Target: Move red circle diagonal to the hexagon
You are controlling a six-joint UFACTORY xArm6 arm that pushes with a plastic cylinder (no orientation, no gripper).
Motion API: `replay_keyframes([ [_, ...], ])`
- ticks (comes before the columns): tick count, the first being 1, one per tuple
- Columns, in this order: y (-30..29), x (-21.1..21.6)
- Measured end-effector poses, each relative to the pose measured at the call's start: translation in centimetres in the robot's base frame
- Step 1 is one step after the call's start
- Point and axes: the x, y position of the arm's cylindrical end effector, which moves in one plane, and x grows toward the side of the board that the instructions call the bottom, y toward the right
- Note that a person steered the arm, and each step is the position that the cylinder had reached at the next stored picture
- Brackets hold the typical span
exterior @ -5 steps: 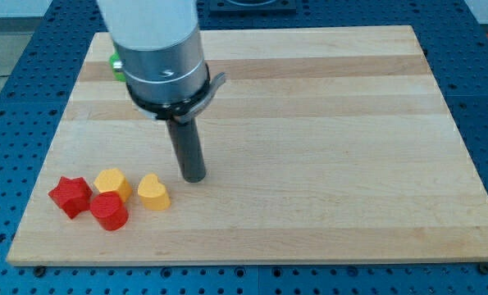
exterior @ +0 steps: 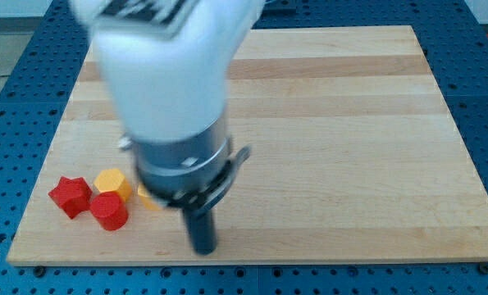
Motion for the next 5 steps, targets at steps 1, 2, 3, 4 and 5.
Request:
replay_keyframes([
  [1,-7.2,-0.1],
  [2,-17.7,-1.1],
  [3,-16.5,-1.3],
  [4,-14.6,-2.7],
  [5,-11.3,-3.1],
])
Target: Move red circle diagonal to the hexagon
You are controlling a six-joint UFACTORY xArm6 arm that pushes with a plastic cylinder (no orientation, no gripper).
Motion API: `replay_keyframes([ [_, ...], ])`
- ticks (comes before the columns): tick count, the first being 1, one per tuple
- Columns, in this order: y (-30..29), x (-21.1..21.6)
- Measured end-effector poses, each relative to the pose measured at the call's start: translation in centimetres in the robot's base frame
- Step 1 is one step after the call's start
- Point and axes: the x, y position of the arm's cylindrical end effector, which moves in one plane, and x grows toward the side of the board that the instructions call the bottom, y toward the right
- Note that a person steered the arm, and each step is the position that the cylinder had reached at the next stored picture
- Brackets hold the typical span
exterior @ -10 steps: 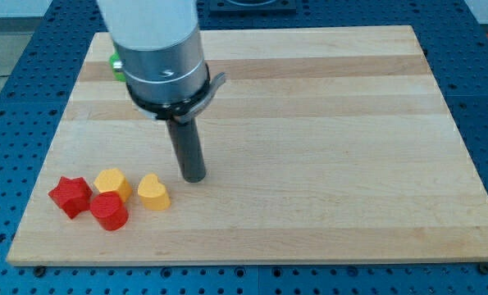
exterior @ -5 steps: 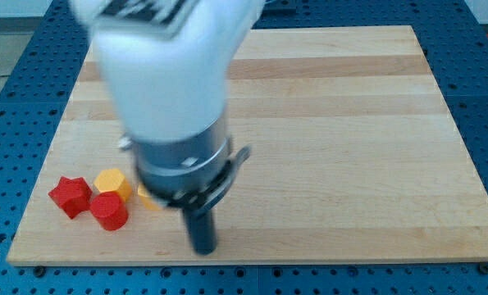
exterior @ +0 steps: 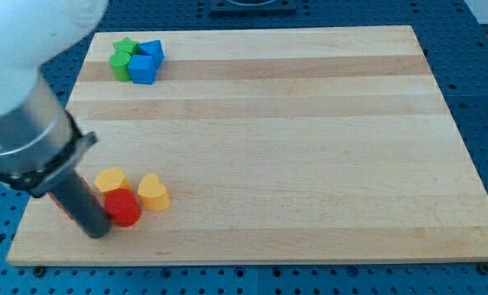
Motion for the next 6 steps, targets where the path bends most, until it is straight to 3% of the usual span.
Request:
replay_keyframes([
  [2,3.9,-1.0],
  [6,0.9,-15.5],
])
